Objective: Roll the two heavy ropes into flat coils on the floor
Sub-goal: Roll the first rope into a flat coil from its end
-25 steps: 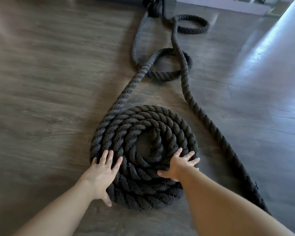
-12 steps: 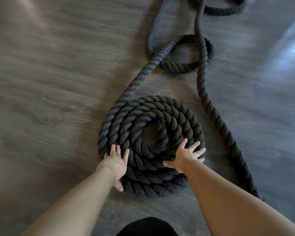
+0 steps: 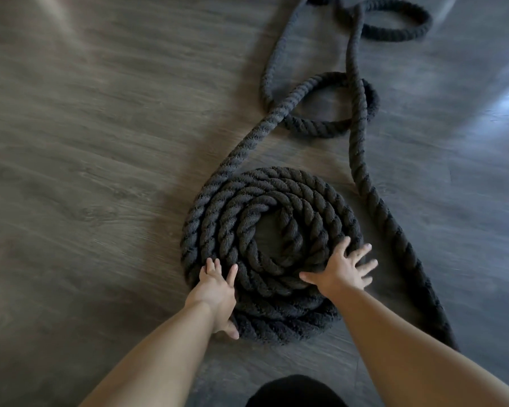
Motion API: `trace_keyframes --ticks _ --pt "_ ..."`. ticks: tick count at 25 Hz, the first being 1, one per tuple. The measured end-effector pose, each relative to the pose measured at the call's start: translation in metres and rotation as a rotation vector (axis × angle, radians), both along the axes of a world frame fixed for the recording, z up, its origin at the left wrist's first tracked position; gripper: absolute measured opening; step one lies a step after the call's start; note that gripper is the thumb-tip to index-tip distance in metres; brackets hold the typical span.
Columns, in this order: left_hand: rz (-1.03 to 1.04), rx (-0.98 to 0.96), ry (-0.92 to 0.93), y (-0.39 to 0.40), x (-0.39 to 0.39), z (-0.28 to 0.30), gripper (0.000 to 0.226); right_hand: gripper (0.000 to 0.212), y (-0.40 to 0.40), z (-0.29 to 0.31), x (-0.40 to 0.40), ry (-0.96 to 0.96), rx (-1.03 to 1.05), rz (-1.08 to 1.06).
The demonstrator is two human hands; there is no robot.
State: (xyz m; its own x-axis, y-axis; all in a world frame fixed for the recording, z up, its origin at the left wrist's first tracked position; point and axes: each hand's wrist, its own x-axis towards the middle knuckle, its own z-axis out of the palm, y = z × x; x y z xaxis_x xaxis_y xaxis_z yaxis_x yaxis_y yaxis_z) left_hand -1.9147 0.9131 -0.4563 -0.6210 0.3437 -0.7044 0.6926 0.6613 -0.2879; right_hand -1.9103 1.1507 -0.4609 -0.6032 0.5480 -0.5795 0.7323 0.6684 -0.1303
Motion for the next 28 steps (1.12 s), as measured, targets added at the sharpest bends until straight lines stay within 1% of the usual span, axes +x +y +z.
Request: trace_keyframes --ticks 2,3,5,7,8,9,10,11,12,14,15,16,17,20,25,28 --pt "0.009 -0.004 0.007 0.000 -0.001 0.006 0.131 0.129 -0.014 0.004 -0.001 -0.023 -0.050 -0.264" --pt "0.013 -0.004 -0.003 -0.001 -0.002 0.008 0.133 0.132 -0.020 0.005 -0.004 -0.089 -0.085 -0.326" --pt "-0.014 -0.002 -0.018 0.000 -0.007 0.013 0.136 0.145 -0.029 0.005 -0.010 -0.203 -0.124 -0.329" --pt "-0.087 0.018 -0.056 0.004 -0.017 0.020 0.134 0.153 -0.035 0.002 -0.012 -0.241 -0.120 -0.282" --pt "-0.128 0.046 -0.090 0.004 -0.025 0.026 0.127 0.154 -0.036 0.001 -0.012 -0.245 -0.111 -0.251" --pt "-0.167 0.086 -0.124 0.004 -0.037 0.031 0.116 0.154 -0.038 0.001 -0.013 -0.249 -0.105 -0.238" --pt "-0.204 0.129 -0.132 0.001 -0.049 0.035 0.102 0.153 -0.039 0.001 -0.015 -0.252 -0.104 -0.238" --pt "-0.216 0.161 -0.126 -0.005 -0.061 0.038 0.094 0.151 -0.040 0.001 -0.017 -0.257 -0.102 -0.240" --pt "-0.210 0.179 -0.110 -0.012 -0.071 0.039 0.098 0.148 -0.038 0.002 -0.021 -0.264 -0.094 -0.227" --pt "-0.183 0.146 -0.075 -0.030 -0.084 0.027 0.130 0.135 -0.032 0.004 -0.028 -0.249 -0.092 -0.164" --pt "-0.149 0.133 -0.061 -0.039 -0.087 0.020 0.142 0.129 -0.029 0.003 -0.033 -0.224 -0.104 -0.123" --pt "-0.123 0.124 -0.049 -0.046 -0.088 0.012 0.148 0.124 -0.025 0.003 -0.037 -0.200 -0.109 -0.084" --pt "-0.129 0.121 -0.032 -0.049 -0.089 0.006 0.151 0.121 -0.021 0.002 -0.041 -0.189 -0.103 -0.043" --pt "-0.246 0.132 -0.006 -0.043 -0.109 -0.007 0.155 0.120 -0.010 -0.003 -0.061 -0.197 -0.079 0.051" --pt "-0.432 0.037 0.035 -0.026 -0.194 0.012 0.162 0.119 0.011 -0.001 -0.103 -0.182 -0.061 0.163" --pt "-0.512 -0.024 0.020 -0.013 -0.222 0.010 0.162 0.117 0.023 -0.001 -0.126 -0.194 -0.068 0.220"
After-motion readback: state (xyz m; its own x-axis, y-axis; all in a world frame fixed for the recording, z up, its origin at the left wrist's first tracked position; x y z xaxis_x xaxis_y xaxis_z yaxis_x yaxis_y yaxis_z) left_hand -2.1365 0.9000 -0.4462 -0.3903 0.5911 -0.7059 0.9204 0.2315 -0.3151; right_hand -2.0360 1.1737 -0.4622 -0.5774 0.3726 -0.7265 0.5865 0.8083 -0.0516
